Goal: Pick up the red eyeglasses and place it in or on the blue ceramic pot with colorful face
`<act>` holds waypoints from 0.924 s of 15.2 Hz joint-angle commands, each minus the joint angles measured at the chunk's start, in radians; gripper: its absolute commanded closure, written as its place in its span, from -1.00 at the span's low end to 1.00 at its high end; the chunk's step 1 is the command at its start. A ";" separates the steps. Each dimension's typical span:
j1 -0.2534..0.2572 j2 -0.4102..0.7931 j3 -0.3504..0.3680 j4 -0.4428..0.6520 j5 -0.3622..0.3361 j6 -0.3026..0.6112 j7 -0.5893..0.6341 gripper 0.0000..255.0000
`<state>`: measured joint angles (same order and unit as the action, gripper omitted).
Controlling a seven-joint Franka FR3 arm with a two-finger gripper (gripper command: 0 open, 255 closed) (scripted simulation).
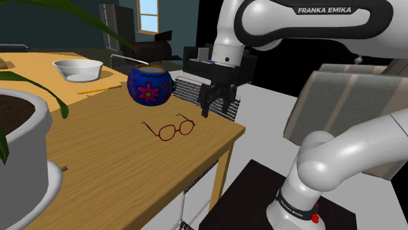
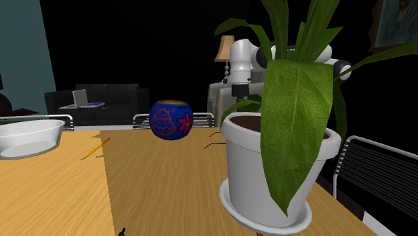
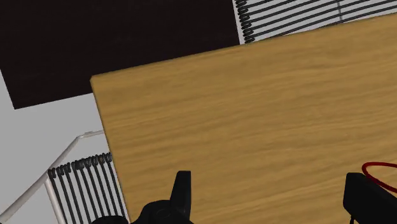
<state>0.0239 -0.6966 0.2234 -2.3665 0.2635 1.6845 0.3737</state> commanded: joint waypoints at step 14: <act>0.006 0.071 0.114 -0.037 0.134 0.234 0.169 -1.00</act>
<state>0.0289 -0.6244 0.3368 -2.3979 0.3965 1.9136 0.5439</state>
